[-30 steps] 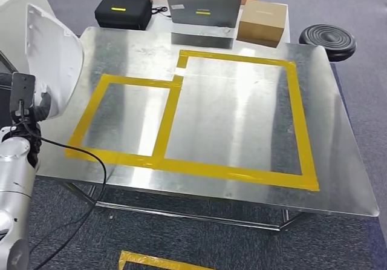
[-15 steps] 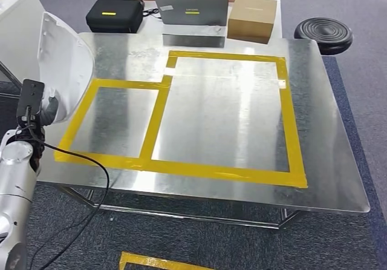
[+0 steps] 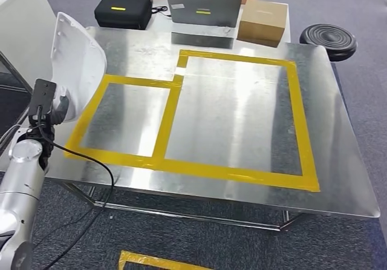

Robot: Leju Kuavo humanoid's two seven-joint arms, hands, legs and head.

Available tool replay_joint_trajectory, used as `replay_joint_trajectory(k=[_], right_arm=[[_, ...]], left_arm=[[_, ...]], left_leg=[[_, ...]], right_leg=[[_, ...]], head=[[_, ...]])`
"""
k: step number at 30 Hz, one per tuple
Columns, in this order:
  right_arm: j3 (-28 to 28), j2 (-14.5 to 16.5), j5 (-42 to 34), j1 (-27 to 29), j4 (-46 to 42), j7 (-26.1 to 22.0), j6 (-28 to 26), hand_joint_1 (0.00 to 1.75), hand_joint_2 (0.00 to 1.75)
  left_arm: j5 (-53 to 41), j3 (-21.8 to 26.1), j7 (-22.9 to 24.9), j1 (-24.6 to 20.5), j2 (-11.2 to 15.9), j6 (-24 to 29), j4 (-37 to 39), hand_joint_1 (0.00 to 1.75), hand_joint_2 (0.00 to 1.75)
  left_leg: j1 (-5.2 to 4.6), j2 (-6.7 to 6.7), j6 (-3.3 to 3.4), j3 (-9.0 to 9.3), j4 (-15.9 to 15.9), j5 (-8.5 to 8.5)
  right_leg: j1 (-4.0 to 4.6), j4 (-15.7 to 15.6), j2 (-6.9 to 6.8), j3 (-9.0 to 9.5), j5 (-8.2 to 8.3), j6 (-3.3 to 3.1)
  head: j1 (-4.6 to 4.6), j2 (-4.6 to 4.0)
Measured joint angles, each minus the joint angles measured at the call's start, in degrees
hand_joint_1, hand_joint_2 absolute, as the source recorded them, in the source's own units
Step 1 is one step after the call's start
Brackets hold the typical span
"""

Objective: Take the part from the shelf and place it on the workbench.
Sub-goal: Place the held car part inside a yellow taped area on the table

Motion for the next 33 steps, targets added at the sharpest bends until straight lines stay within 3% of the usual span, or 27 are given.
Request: replay_joint_trajectory(k=[2,3,4,7,9,12,13,14,16,18,19,20,21,23,25,28,29,32,33], right_arm=[[0.02,-0.01,0.00,0.06,0.00,0.00,-0.02,0.00,0.00],[0.02,-0.02,0.00,0.10,0.00,0.00,-0.03,0.00,0.00],[0.02,-0.04,0.00,0.13,0.00,0.00,-0.04,0.00,0.00],[0.03,-0.10,0.00,0.04,0.00,0.00,-0.06,0.00,0.00],[0.05,-0.10,-0.02,0.01,0.00,0.00,-0.07,0.00,0.00],[0.04,-0.11,-0.15,0.09,0.00,0.00,-0.12,0.00,0.00],[0.03,-0.14,-0.17,0.08,0.00,0.00,-0.16,0.00,0.00],[0.02,-0.18,-0.18,0.07,0.00,0.00,-0.20,0.00,0.00],[0.01,-0.23,-0.19,0.05,0.00,0.01,-0.23,0.00,0.00],[0.01,-0.23,-0.20,0.12,0.00,0.03,-0.22,0.00,0.00],[0.01,-0.23,-0.20,0.16,0.00,0.04,-0.22,0.00,0.00],[0.01,-0.23,-0.20,0.19,0.00,0.04,-0.21,0.00,0.00],[0.01,-0.23,-0.20,0.18,0.00,0.04,-0.22,0.00,0.00],[0.01,-0.25,-0.20,0.12,0.00,0.04,-0.26,0.00,0.00],[0.01,-0.27,-0.22,0.16,0.00,0.04,-0.29,0.00,0.00],[0.01,-0.29,-0.24,0.28,0.00,0.06,-0.36,0.00,0.00],[0.02,-0.30,-0.24,0.26,0.00,0.07,-0.39,0.00,0.00],[0.03,-0.30,-0.24,0.28,0.00,0.08,-0.43,0.00,0.00],[0.03,-0.31,-0.24,0.35,0.00,0.09,-0.44,0.00,0.00]], left_arm=[[0.09,-0.01,0.21,0.09,-0.16,0.02,0.18,1.68,1.75],[0.12,-0.01,0.32,0.15,-0.25,0.02,0.28,1.68,1.75],[0.13,-0.02,0.40,0.19,-0.32,0.03,0.37,1.68,1.75],[0.15,-0.02,0.46,0.12,-0.43,0.04,0.50,1.67,1.75],[0.20,-0.03,0.57,-0.01,-0.45,0.10,0.60,1.58,1.75],[0.56,-0.08,1.17,-0.06,-0.52,0.39,0.91,1.03,1.75],[0.66,-0.09,1.39,-0.13,-0.54,0.51,1.04,0.76,1.75],[0.69,-0.08,1.60,-0.22,-0.54,0.66,1.19,0.51,1.75],[0.72,-0.07,1.96,-0.30,-0.60,0.95,1.67,0.08,1.75],[0.71,-0.07,2.27,-0.11,-0.67,1.16,2.27,0.00,1.75],[0.71,-0.07,2.38,-0.03,-0.70,1.22,2.52,0.00,1.75],[0.71,-0.07,2.45,0.00,-0.71,1.25,2.69,0.00,1.75],[0.71,-0.06,2.49,-0.05,-0.71,1.30,2.81,0.00,1.75],[0.71,-0.06,2.50,-0.33,-0.75,1.38,2.99,0.00,1.75],[0.71,-0.05,2.57,-0.47,-0.83,1.44,3.21,0.00,1.75],[0.71,-0.02,2.76,-0.53,-0.91,1.49,3.52,0.00,1.75],[0.71,-0.01,2.80,-0.59,-0.95,1.50,3.58,0.00,1.75],[0.78,0.05,2.95,-0.54,-1.06,1.50,3.86,0.00,1.75],[0.80,0.09,2.98,-0.46,-1.11,1.50,3.99,0.00,1.75]], left_leg=[[-0.09,-0.01,0.18,0.02,0.01,-0.06],[-0.12,-0.03,0.20,0.07,0.02,-0.09],[-0.13,-0.06,0.18,0.15,0.02,-0.12],[-0.15,-0.15,-0.28,0.45,0.14,-0.40],[-0.29,-0.17,-0.87,0.35,0.17,-0.37],[-0.24,-0.13,-1.76,0.18,0.15,-0.52],[-0.22,-0.09,-2.04,-0.28,1.13,-1.29],[-0.19,-0.05,-2.29,-1.27,3.28,-2.63],[-0.19,-0.03,-2.62,-4.74,10.69,-6.14],[-0.18,-0.03,-2.72,-7.29,15.83,-7.43],[-0.17,-0.02,-2.68,-7.12,15.34,-6.45],[-0.16,-0.02,-2.61,-5.90,12.81,-4.63],[-0.14,0.03,-2.52,-4.00,9.00,-2.51],[-0.22,0.12,-2.22,-0.63,2.23,-0.20],[-0.40,0.09,-1.68,0.26,0.05,-0.19],[-0.21,0.00,-0.60,0.25,-0.20,0.05],[-0.07,0.02,-0.28,0.30,-0.29,0.12],[-0.04,0.03,0.16,0.28,-0.30,0.10],[-0.05,0.02,0.19,0.30,-0.30,0.08]], right_leg=[[-0.03,7.08,-0.01,-3.42,-2.57,0.14],[-0.03,8.06,-0.01,-3.99,-2.37,0.12],[-0.02,6.60,-0.01,-3.39,-1.03,0.05],[0.00,-4.86,0.03,2.28,4.16,-0.34],[0.10,-8.15,0.14,4.06,4.68,-0.71],[0.05,-8.39,0.24,4.12,4.84,-1.70],[-0.06,-8.53,0.24,4.16,4.93,-2.07],[-0.18,-8.66,0.23,4.22,5.00,-2.37],[-0.17,-8.68,0.21,4.23,4.95,-2.67],[-0.16,-8.66,0.20,4.29,4.91,-2.74],[-0.18,-8.66,0.20,4.34,4.90,-2.73],[-0.19,-8.65,0.21,4.42,4.89,-2.71],[-0.19,-8.64,0.23,4.52,4.85,-2.62],[0.06,-8.48,0.27,4.47,4.76,-2.17],[0.25,-8.54,0.28,4.32,4.85,-1.56],[0.15,-7.80,0.18,3.86,4.14,-0.65],[0.12,-5.77,0.12,2.89,2.88,-0.33],[-0.01,5.33,0.00,-2.34,-2.15,0.21],[-0.01,7.50,-0.01,-3.40,-2.60,0.25]], head=[[0.03,0.00],[0.04,0.00],[0.03,0.00],[0.03,0.00],[-0.06,0.00],[-0.14,0.00],[-0.23,0.00],[-0.29,0.00],[-0.40,0.00],[-0.39,0.00],[-0.40,0.00],[-0.39,0.00],[-0.41,0.00],[-0.37,0.00],[-0.37,0.01],[-0.22,0.01],[-0.10,0.00],[0.18,0.00],[0.20,0.00]])
